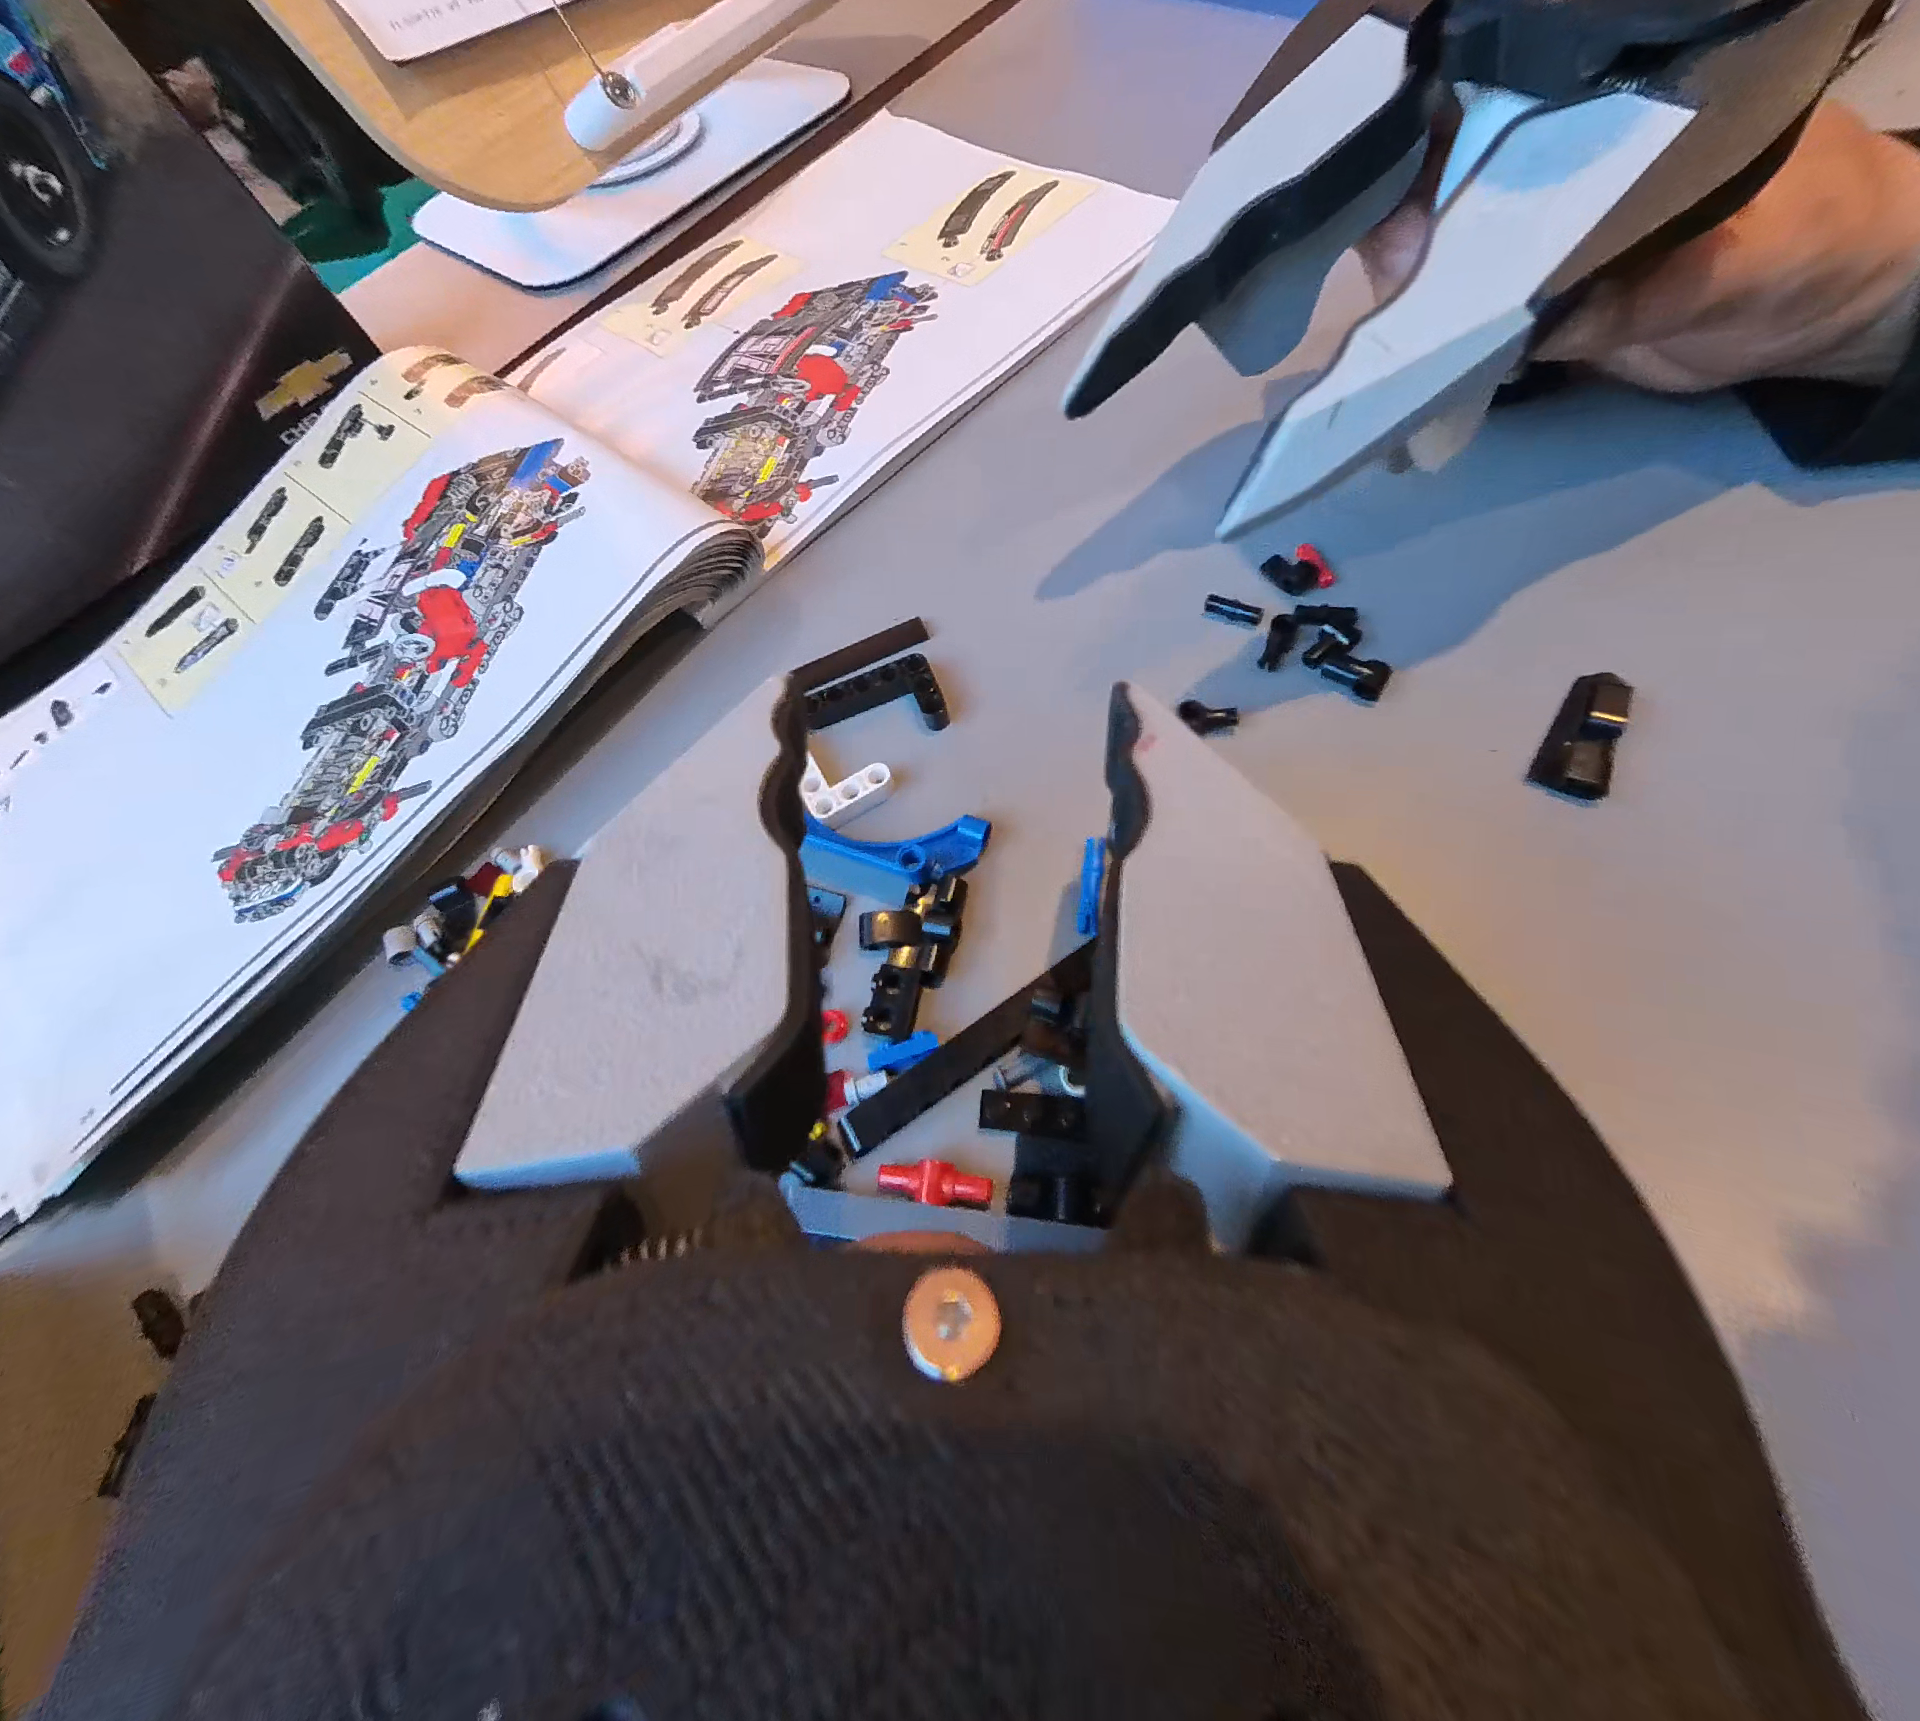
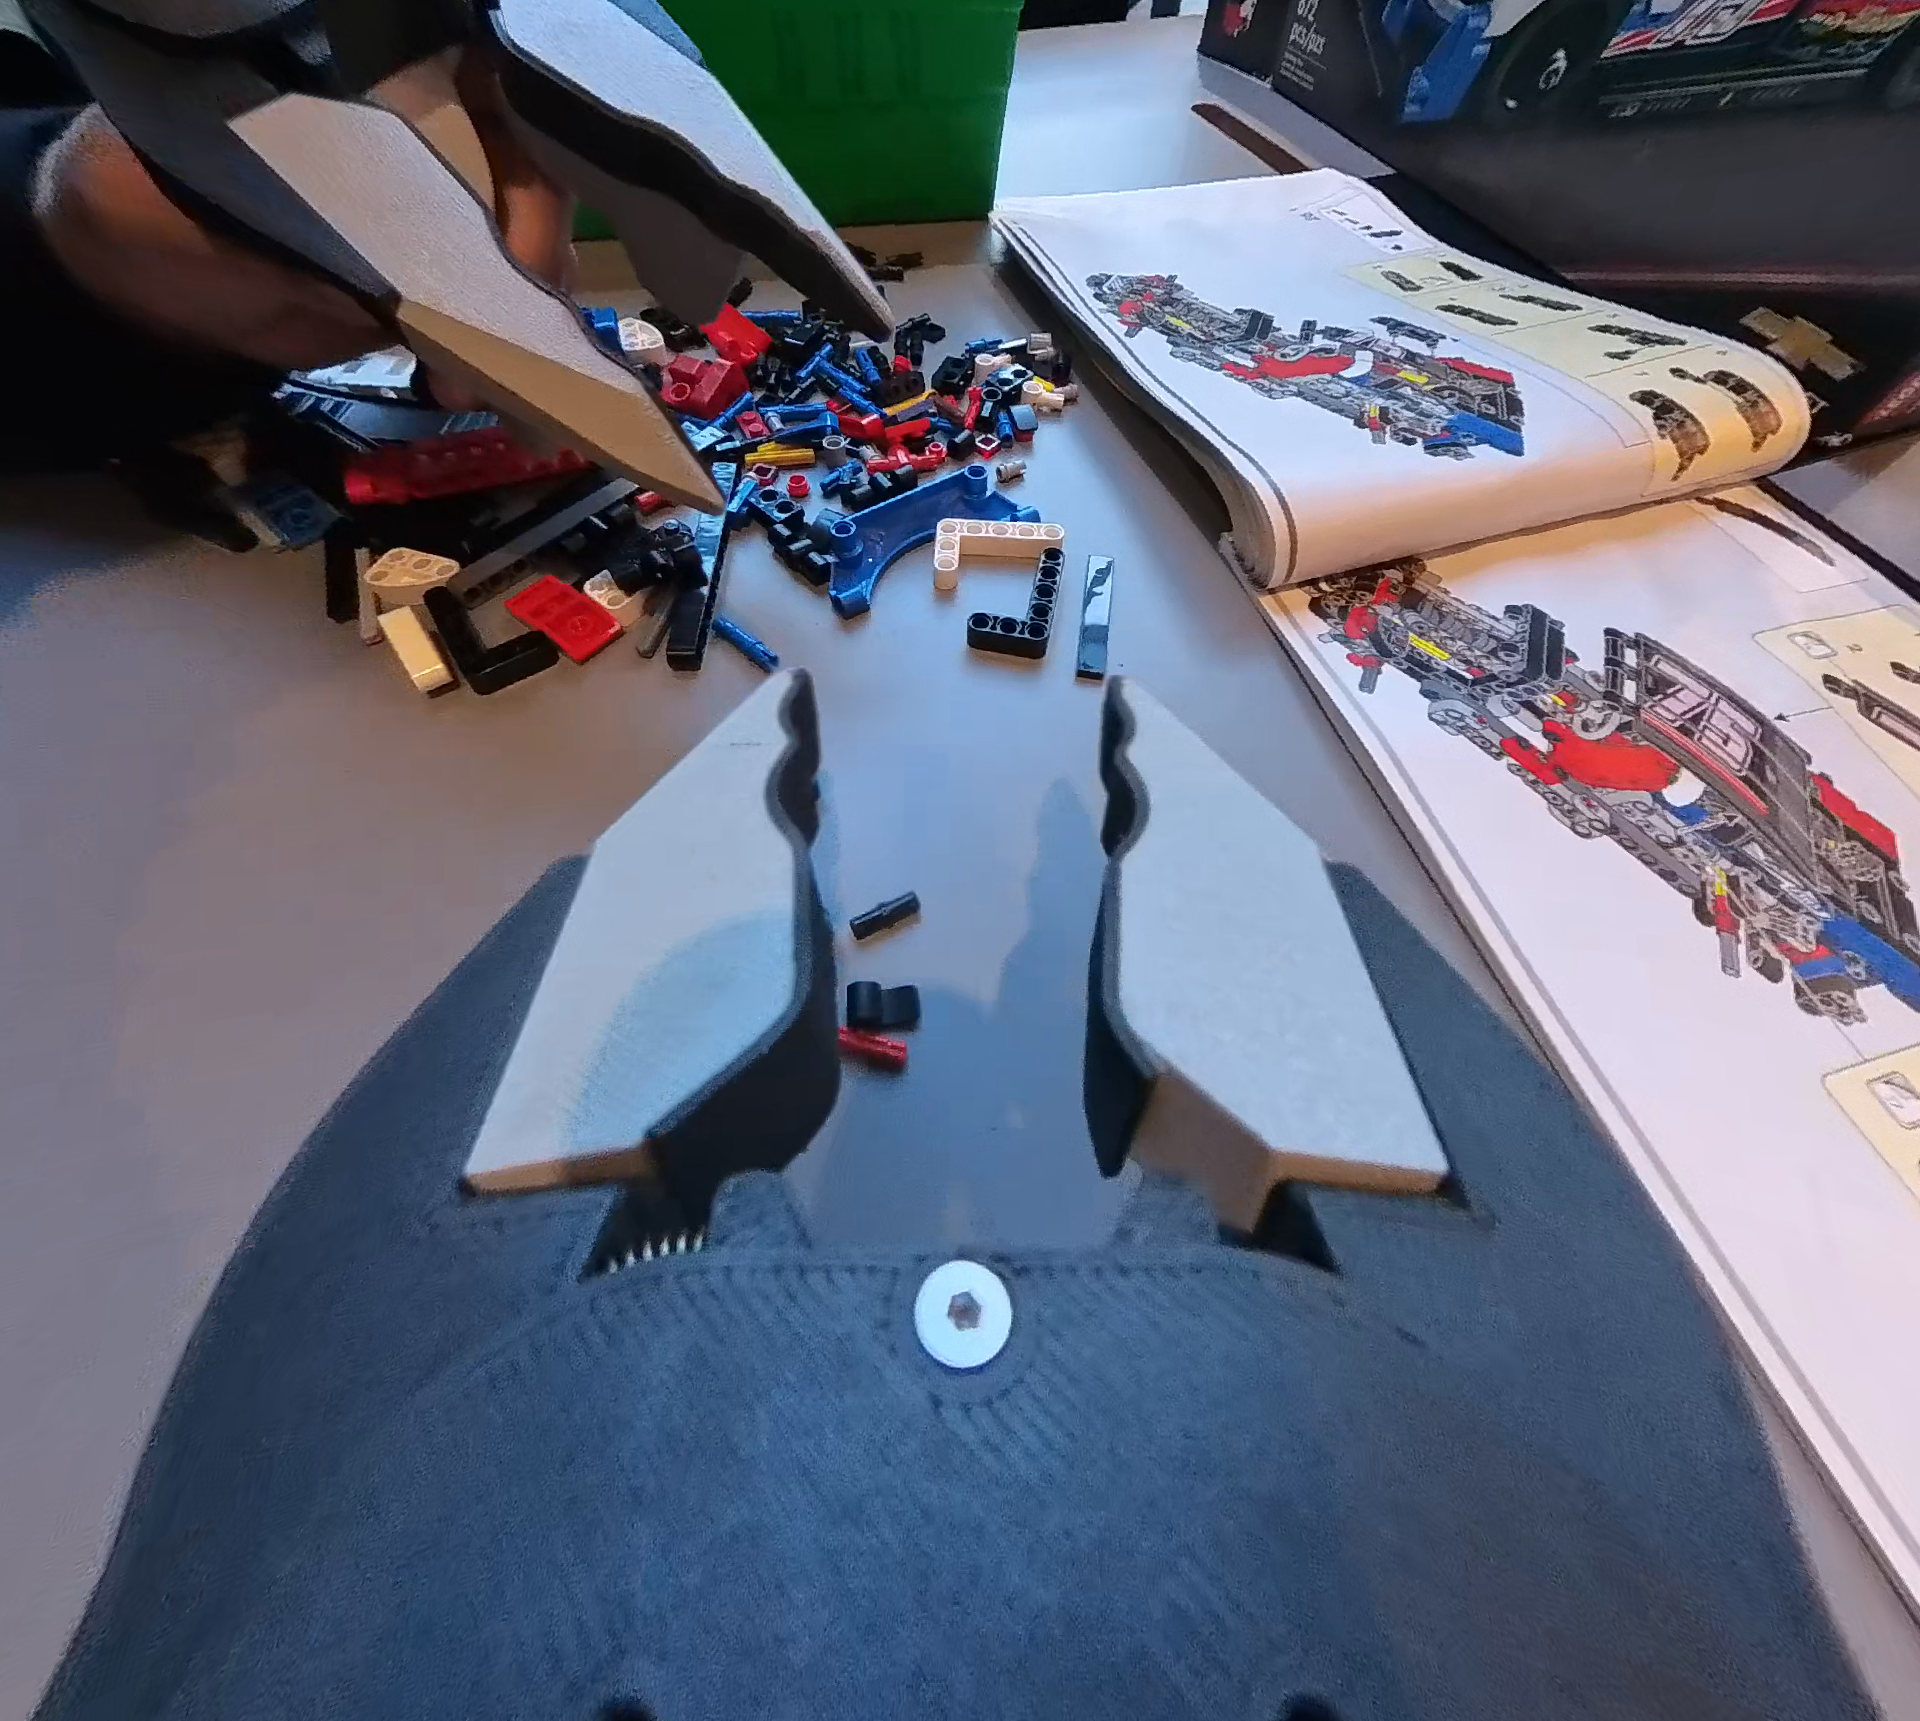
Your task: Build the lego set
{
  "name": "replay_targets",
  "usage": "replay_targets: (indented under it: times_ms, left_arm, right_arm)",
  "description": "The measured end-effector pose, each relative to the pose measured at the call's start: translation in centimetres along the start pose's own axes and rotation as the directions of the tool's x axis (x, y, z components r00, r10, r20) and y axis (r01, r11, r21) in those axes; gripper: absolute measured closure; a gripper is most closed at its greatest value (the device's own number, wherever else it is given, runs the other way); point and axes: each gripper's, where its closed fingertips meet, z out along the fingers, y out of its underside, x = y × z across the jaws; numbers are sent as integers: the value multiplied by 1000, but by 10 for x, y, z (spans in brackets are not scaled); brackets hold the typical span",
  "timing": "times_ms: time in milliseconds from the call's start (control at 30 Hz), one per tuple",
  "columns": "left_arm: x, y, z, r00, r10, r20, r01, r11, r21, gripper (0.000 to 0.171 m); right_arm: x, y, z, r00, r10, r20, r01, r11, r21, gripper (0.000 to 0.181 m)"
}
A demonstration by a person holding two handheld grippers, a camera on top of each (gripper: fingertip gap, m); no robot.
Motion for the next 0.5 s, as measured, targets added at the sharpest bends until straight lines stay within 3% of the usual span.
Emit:
replay_targets:
  times_ms: [267, 400, 500]
  left_arm:
    - [-2, 0, -1, 1000, -11, 7, 11, 1000, -4, 118]
    - [-3, 2, 0, 1000, -13, 8, 13, 1000, -13, 119]
    - [-3, 3, 0, 1000, -11, 12, 11, 1000, -15, 119]
  right_arm:
    - [-1, -5, -5, 999, -28, -17, 29, 999, 41, 158]
    - [-4, -8, -8, 999, -43, -7, 43, 997, 65, 181]
    - [-3, -11, -11, 999, -38, -10, 38, 995, 89, 181]
